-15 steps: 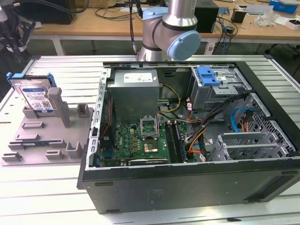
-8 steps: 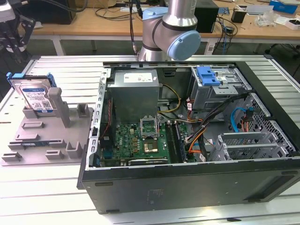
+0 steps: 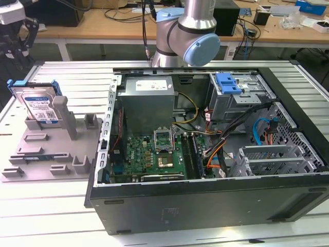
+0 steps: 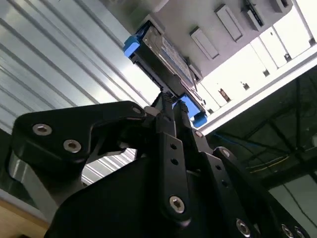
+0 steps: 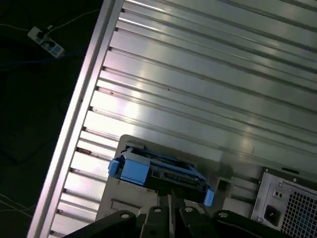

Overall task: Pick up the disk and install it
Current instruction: 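Pick up the disk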

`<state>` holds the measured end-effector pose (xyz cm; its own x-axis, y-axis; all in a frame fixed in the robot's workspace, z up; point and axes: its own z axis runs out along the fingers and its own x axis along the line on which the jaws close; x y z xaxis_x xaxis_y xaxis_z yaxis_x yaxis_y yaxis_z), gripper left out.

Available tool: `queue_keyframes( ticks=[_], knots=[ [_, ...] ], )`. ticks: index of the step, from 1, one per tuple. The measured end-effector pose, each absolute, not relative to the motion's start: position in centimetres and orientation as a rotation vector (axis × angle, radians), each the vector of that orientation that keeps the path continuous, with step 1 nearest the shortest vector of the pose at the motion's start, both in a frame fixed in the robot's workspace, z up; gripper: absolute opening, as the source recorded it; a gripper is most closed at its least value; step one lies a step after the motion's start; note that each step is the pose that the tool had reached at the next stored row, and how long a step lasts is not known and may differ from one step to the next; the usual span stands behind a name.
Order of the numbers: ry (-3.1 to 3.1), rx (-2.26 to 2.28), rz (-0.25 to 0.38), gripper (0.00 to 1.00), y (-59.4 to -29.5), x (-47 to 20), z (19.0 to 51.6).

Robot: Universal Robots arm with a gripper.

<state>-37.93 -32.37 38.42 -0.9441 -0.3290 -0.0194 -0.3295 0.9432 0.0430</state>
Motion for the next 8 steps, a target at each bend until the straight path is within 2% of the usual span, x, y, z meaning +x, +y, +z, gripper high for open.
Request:
queue_keyframes(
  ticks=[2, 3, 8],
  knots=[
    [3.07, -0.61, 0.072, 0.29, -32.37, -37.93, 38.38],
    [3.06, -0.665, 0.072, 0.42, -32.37, -37.93, 38.36],
    [3.02, -0.839, 0.073, 0.43, -32.37, -37.93, 38.28]
  ],
)
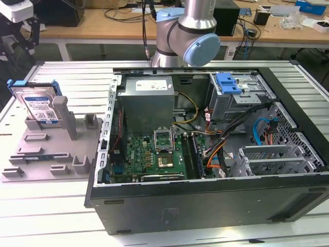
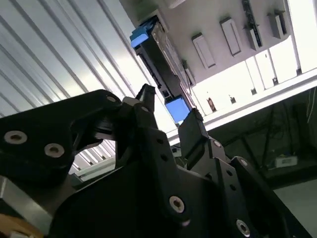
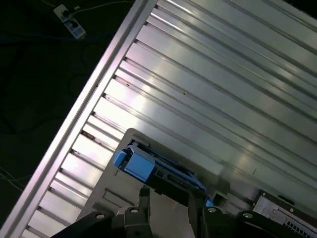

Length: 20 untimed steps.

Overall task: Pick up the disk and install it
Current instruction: 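Pick up the disk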

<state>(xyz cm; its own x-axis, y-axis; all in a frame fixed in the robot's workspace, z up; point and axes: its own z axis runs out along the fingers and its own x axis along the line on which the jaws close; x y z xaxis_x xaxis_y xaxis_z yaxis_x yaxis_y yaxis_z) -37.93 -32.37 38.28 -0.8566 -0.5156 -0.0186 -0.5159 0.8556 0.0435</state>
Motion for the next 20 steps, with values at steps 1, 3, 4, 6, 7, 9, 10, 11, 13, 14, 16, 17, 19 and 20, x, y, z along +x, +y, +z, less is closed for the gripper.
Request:
queue_keyframes(
  ticks=[1, 3, 4, 6, 7, 9, 10, 11, 13, 14, 16, 17, 19, 20],
  knots=[
    [3.012, -0.87, 0.074, 0.49, -32.37, -37.93, 38.27],
    [2.989, -0.95, 0.074, 0.56, -32.37, -37.93, 38.23],
    [2.981, -0.977, 0.074, 0.56, -32.37, -37.93, 38.22],
    [2.957, -1.052, 0.074, 0.56, -32.37, -37.93, 38.18],
    [2.949, -1.077, 0.074, 0.56, -32.37, -37.93, 38.17],
    [2.922, -1.151, 0.075, 0.56, -32.36, -37.93, 38.14],
    [2.904, -1.198, 0.075, 0.56, -32.36, -37.93, 38.12],
    [2.892, -1.226, 0.075, 0.56, -32.36, -37.93, 38.1],
    [2.863, -1.295, 0.075, 0.56, -32.36, -37.93, 38.07],
    [2.845, -1.337, 0.075, 0.56, -32.36, -37.93, 38.06],
    [2.817, -1.396, 0.075, 0.56, -32.36, -37.93, 38.03],
    [2.791, -1.451, 0.074, 0.56, -32.36, -37.93, 38.02],
    [2.763, -1.505, 0.074, 0.56, -32.36, -37.93, 38.0],
    [2.722, -1.581, 0.074, 0.56, -32.36, -37.92, 37.97]
  ],
)
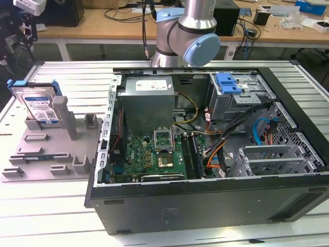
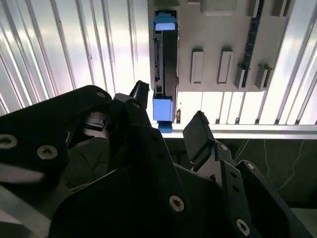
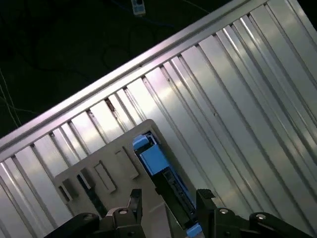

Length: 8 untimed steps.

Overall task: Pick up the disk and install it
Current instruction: 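Pick up the disk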

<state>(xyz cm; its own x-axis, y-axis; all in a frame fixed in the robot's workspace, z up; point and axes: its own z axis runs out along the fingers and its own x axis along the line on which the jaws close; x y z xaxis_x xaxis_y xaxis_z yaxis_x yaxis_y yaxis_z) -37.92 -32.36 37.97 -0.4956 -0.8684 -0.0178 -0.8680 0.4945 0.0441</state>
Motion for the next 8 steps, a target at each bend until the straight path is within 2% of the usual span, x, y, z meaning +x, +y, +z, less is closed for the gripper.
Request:
queue_keyframes(
  ticks=[8],
  knots=[
    [-2.519, 1.856, -0.072, 0.56, -32.36, -37.93, 37.86]
  ],
)
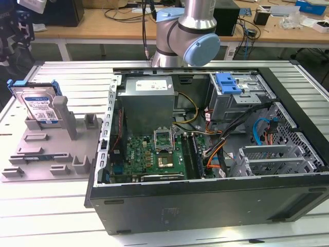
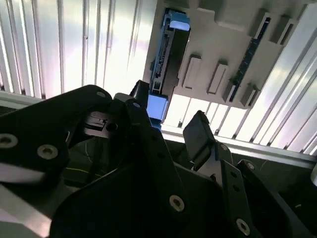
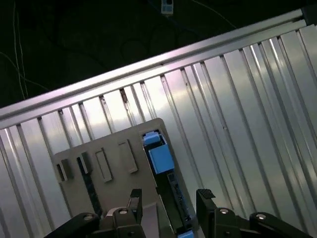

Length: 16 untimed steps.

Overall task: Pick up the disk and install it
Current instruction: 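Pick up the disk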

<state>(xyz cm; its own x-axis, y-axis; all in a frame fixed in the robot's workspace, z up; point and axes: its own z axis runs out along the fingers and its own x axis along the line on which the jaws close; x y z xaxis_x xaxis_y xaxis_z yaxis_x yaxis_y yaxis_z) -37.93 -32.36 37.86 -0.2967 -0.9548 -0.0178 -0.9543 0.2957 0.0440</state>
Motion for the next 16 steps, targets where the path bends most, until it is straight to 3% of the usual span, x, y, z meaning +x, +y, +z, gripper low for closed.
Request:
queue_keyframes(
  ticks=[8, 16],
  knots=[
    [-2.413, 1.987, -0.07, 0.56, -32.3, -38.0, 37.8],
    [-2.354, 2.03, -0.021, 0.56, -31.0, -38.9, 37.6]
  ],
)
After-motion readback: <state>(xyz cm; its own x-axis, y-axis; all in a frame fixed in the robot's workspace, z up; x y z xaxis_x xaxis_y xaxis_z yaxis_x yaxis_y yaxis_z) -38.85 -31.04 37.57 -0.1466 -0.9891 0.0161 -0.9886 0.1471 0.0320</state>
